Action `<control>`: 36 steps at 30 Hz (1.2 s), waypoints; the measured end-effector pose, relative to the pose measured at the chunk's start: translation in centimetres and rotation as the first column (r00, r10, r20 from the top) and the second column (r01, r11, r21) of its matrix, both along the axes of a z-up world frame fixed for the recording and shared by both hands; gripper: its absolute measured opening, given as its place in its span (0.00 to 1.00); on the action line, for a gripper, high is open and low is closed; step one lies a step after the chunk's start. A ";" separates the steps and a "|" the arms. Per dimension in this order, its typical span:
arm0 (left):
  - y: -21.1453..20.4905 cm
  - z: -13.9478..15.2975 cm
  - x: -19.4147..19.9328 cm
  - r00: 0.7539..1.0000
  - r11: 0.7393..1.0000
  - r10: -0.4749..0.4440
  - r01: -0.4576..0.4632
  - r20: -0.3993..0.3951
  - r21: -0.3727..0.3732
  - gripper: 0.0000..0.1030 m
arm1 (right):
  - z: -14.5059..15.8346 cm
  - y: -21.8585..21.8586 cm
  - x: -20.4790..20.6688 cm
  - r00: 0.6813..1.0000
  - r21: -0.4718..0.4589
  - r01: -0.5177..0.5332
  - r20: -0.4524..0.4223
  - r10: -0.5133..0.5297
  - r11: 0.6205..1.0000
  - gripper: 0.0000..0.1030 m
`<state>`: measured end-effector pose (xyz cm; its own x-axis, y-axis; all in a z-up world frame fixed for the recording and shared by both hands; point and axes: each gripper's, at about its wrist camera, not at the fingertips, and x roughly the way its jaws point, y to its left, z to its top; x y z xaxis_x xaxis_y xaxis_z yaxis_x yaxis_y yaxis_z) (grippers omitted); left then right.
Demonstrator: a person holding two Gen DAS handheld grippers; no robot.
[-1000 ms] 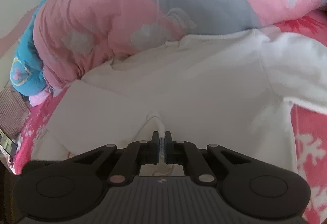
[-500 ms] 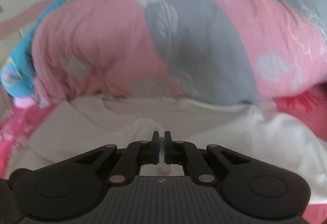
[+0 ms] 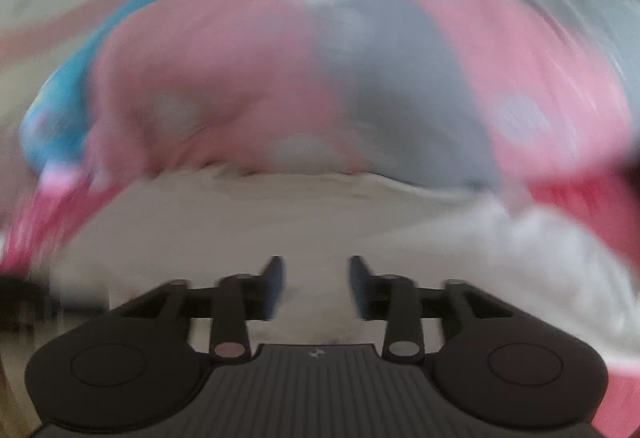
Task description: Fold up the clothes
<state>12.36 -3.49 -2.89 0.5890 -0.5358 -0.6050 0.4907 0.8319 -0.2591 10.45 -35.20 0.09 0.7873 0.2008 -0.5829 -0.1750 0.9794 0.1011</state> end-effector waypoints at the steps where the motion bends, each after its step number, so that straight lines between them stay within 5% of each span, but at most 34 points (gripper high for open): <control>1: 1.6 0.0 0.7 0.998 0.998 0.065 -0.065 -0.009 0.000 0.09 | 0.2 1.7 -0.7 0.998 -0.101 -0.063 0.023 0.066 0.993 0.43; 4: 5.0 -0.1 2.9 0.975 0.976 0.218 -0.219 -0.034 -0.022 0.09 | -1.1 6.1 -1.8 0.979 -0.356 -0.184 0.018 0.204 0.916 0.43; 8: 6.3 -0.9 5.3 0.954 0.955 0.297 -0.298 -0.029 -0.010 0.09 | -3.5 9.3 -1.5 0.951 -0.528 -0.283 -0.047 0.305 0.801 0.35; 9: 6.2 -1.1 5.7 0.954 0.954 0.298 -0.298 -0.033 -0.010 0.09 | -4.0 9.8 -1.2 0.948 -0.569 -0.293 -0.066 0.313 0.769 0.25; 10: 6.0 -1.4 6.0 0.955 0.956 0.294 -0.295 -0.039 -0.012 0.09 | -4.2 9.9 -1.0 0.944 -0.590 -0.303 -0.080 0.320 0.748 0.04; 12: 6.0 -1.7 6.1 0.957 0.958 0.287 -0.288 -0.048 -0.011 0.09 | -4.6 10.1 -0.6 0.937 -0.630 -0.324 -0.108 0.333 0.706 0.00; 19: 6.1 -2.8 6.1 0.956 0.959 0.283 -0.284 -0.075 -0.003 0.09 | -3.9 9.7 -1.8 0.892 -0.571 -0.443 -0.201 0.406 0.691 0.00; 21: 6.1 -2.8 6.1 0.956 0.959 0.283 -0.284 -0.070 0.000 0.09 | -5.2 9.8 -2.1 0.891 -0.606 -0.442 -0.216 0.398 0.661 0.00; 24: 5.8 -2.7 6.4 0.959 0.962 0.275 -0.275 -0.064 0.008 0.09 | -4.4 9.9 -2.7 0.908 -0.634 -0.392 -0.153 0.389 0.666 0.02; 28: 3.9 -3.1 7.7 0.970 0.972 0.235 -0.234 -0.066 0.027 0.09 | -4.3 10.0 -3.3 0.910 -0.718 -0.350 -0.108 0.400 0.602 0.36; 31: 2.0 -3.9 8.8 0.974 0.976 0.214 -0.211 -0.068 0.052 0.09 | -5.5 10.2 -2.3 0.905 -0.737 -0.358 -0.125 0.406 0.573 0.32; 32: 1.4 -4.2 9.2 0.975 0.977 0.210 -0.206 -0.070 0.061 0.09 | -5.8 10.0 -1.9 0.906 -0.726 -0.367 -0.137 0.400 0.582 0.28; 33: 0.7 -4.5 9.6 0.976 0.977 0.206 -0.201 -0.072 0.071 0.09 | -6.1 9.9 -1.5 0.907 -0.714 -0.375 -0.149 0.395 0.591 0.09; 34: 0.4 -4.7 9.8 0.976 0.976 0.207 -0.201 -0.070 0.082 0.09 | -5.5 9.6 -1.6 0.906 -0.702 -0.378 -0.145 0.398 0.604 0.01; 36: -0.1 -5.1 10.1 0.975 0.974 0.211 -0.205 -0.062 0.098 0.09 | -4.1 9.2 -1.7 0.904 -0.679 -0.382 -0.134 0.405 0.628 0.01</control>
